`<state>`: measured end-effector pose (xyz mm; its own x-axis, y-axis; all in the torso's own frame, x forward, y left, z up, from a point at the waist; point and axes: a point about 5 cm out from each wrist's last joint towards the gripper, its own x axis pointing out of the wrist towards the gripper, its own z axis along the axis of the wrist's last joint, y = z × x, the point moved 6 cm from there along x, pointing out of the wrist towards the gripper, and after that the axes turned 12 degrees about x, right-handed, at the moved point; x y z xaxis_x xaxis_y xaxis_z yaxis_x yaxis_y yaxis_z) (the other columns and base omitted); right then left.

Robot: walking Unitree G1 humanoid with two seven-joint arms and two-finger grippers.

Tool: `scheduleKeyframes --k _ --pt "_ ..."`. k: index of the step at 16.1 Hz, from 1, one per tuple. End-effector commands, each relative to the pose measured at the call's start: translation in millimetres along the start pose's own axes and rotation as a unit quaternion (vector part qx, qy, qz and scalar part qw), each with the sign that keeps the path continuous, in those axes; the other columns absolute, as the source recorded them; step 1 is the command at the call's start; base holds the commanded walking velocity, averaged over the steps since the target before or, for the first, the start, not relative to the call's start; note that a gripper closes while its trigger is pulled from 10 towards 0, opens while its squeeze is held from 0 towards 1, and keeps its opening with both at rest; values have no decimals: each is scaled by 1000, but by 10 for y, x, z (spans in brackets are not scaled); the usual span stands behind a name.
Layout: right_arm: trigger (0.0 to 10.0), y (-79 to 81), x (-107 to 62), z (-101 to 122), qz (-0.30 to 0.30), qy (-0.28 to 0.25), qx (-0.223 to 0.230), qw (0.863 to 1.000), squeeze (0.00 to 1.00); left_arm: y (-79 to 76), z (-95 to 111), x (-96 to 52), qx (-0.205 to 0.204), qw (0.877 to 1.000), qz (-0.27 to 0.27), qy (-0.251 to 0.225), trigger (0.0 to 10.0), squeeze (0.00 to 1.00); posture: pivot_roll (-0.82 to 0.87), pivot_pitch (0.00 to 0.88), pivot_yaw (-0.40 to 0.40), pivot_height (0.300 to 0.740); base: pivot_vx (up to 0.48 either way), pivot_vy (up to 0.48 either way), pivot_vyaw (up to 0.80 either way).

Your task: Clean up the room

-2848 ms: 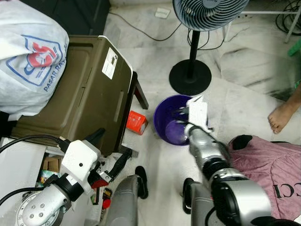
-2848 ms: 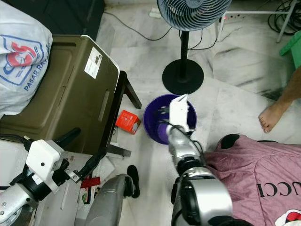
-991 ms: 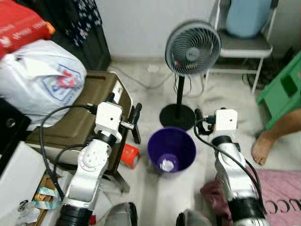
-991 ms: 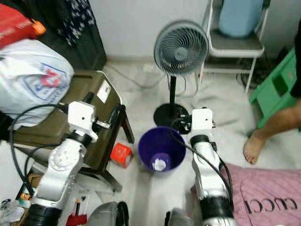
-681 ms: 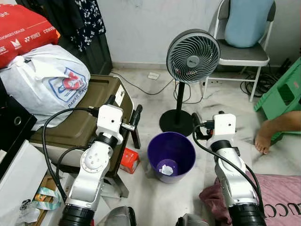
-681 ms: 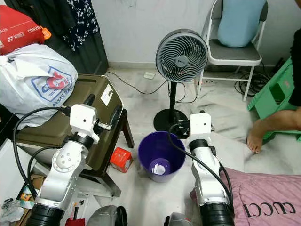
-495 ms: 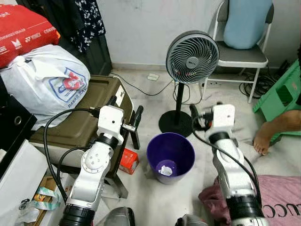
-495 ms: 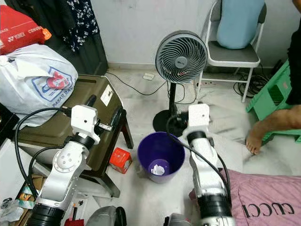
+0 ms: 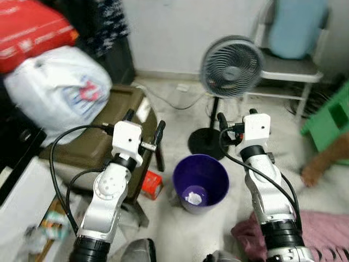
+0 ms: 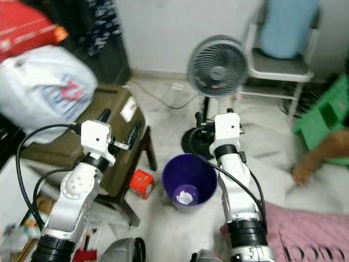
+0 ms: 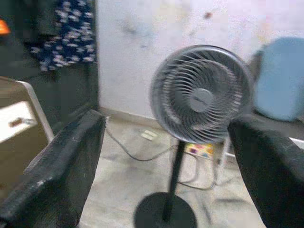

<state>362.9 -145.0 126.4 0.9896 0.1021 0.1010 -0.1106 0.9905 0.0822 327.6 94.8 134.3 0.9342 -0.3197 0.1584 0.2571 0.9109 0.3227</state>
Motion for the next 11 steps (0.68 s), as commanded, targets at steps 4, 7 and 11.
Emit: scheduleKeyframes --k 4,7,11 --pt "10000 70 -77 -11 7 5 6 1000 0 -38 9 -94 12 1000 -7 -1 10000 0 -79 0 56 740 0 0 800" --pt "10000 60 -102 -30 5 9 6 1000 0 -60 6 -91 11 1000 -8 1 10000 0 -77 0 57 740 0 0 800" --pt "10000 73 -96 -40 4 12 11 1000 0 -34 -19 -114 29 1000 -1 11 10000 0 -75 3 65 740 0 0 800"
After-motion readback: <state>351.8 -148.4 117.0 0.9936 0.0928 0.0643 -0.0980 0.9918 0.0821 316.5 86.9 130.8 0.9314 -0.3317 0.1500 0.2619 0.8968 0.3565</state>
